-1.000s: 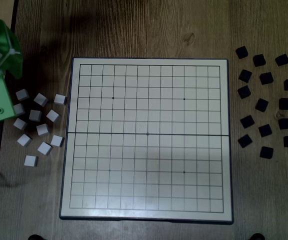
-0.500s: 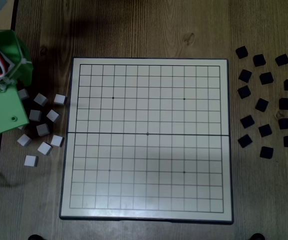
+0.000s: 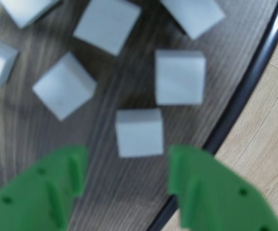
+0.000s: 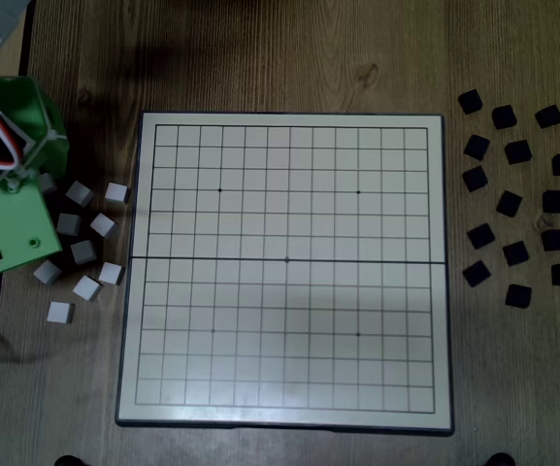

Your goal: Grasp a White stone and put it on the board on position (0,0).

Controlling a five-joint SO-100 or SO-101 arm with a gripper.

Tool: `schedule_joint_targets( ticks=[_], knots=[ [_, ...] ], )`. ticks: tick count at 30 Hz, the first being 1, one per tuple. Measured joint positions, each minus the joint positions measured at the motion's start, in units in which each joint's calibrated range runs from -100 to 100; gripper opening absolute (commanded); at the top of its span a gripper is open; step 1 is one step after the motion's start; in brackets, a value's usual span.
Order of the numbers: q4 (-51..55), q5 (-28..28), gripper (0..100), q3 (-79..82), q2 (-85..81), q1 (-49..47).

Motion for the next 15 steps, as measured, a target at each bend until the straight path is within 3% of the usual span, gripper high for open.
schedule_joint_targets(
  ticks=[15],
  knots=[
    [-3.97,0.0,14,2.86,0.0,0.0]
  ],
)
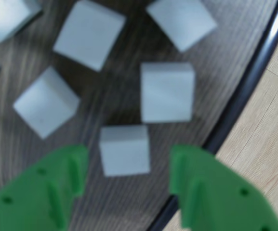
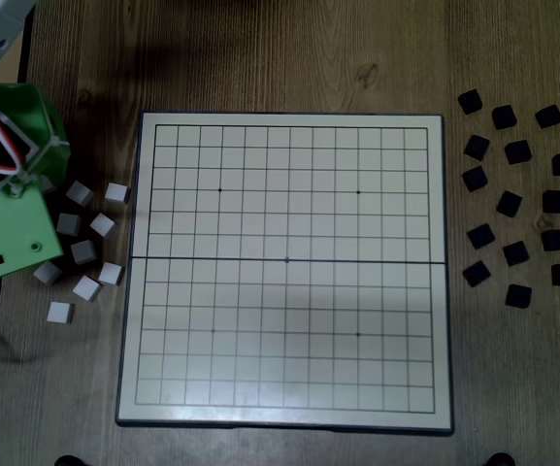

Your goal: Grasp a White stone and put it on the board on position (0,0).

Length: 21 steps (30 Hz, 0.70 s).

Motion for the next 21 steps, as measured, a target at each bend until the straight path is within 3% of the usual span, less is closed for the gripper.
schedule_joint_targets(
  ticks=[21],
  knots=[
    [-3.17,0.0,14,4.02,0.0,1.29]
  ],
)
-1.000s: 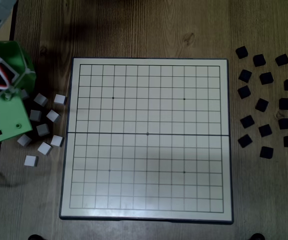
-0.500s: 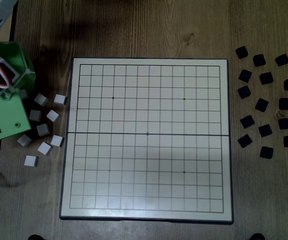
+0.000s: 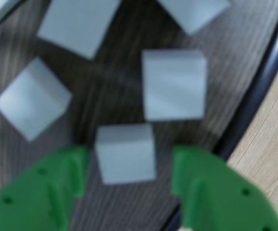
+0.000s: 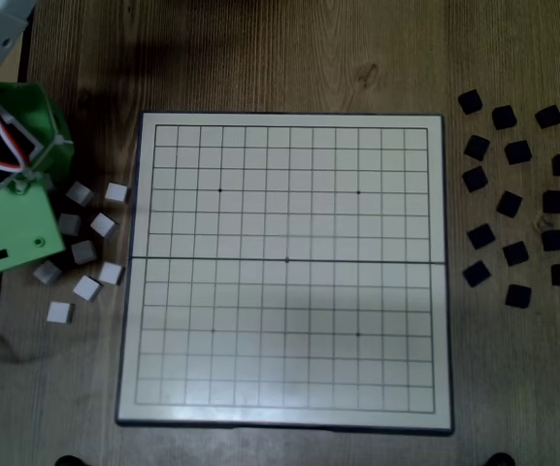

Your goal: Grasp a White stone and put it on the board on position (0,0).

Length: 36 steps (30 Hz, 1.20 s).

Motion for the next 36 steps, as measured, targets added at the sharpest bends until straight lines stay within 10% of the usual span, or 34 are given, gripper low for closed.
schedule_joint_targets(
  ticks=[36],
  knots=[
    [5.47,-3.66,6,1.34,-3.84,0.54]
  ],
)
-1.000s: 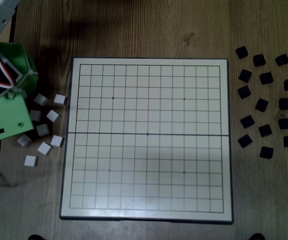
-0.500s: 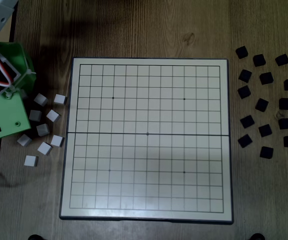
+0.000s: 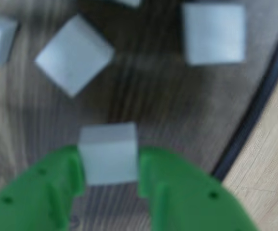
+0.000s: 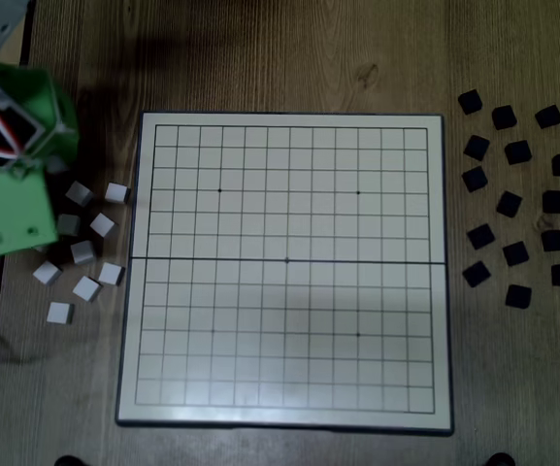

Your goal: Grasp a White stone and put it on the board on position (0,0).

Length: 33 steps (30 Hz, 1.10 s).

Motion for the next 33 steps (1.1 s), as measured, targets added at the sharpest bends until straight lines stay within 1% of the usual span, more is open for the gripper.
schedule_joint_targets(
  ticks=[5,10,20,33],
  knots=[
    [5.95,-3.13,6,0.0,-5.84,-2.48],
    [13.41,-8.3,6,-0.89,-12.24,-5.93],
    [27.29,-16.31,6,-14.57,-20.64,-18.65],
    [27.61,-27.5,6,-15.74,-24.66,-36.23]
  ],
)
